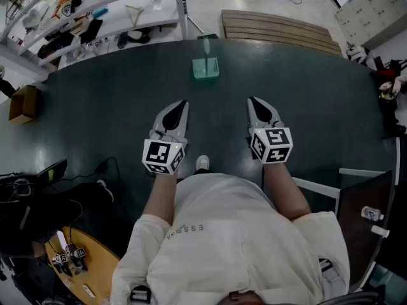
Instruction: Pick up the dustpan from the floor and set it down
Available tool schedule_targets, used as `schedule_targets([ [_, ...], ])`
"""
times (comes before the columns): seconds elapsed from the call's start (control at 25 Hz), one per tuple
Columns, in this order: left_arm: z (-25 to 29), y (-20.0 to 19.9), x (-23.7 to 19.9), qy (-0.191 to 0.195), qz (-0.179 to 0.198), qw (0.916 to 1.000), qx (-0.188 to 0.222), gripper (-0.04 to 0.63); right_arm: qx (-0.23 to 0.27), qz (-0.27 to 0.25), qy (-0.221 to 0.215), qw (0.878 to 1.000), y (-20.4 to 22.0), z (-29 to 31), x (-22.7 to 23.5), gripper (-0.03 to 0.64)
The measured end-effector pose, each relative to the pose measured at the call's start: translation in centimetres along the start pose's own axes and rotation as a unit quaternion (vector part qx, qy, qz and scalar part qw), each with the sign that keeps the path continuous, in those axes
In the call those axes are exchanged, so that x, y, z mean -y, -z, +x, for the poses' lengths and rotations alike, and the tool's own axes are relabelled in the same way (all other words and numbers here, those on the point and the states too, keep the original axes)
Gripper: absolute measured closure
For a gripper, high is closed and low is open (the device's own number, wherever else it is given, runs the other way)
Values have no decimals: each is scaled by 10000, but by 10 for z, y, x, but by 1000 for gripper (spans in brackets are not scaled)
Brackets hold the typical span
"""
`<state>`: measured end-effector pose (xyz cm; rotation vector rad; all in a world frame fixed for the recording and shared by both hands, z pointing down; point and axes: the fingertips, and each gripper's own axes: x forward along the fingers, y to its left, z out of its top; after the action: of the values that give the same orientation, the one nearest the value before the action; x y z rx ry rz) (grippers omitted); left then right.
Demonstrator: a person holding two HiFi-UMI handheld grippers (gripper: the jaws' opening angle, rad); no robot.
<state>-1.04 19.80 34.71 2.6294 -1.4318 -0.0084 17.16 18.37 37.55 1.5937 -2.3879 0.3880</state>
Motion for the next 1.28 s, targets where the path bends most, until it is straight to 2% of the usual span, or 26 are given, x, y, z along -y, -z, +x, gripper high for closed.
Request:
schedule_targets([
  [0.44, 0, 5, 2, 19, -8, 10000, -52, 578, -19, -32, 3, 10000, 3, 1, 0, 627],
  [0.64, 1, 7, -1, 15, -92, 9999, -56, 578, 86, 283, 83, 9995, -1, 2, 6, 626],
  [1.0, 8, 3, -27, 56, -162, 9998, 49, 578, 183, 195, 431, 9987, -10, 15, 7, 626],
  [1.28, 7, 2, -53, 108, -255, 9996, 57, 578, 83, 183, 467, 9987, -11, 32, -9, 626],
])
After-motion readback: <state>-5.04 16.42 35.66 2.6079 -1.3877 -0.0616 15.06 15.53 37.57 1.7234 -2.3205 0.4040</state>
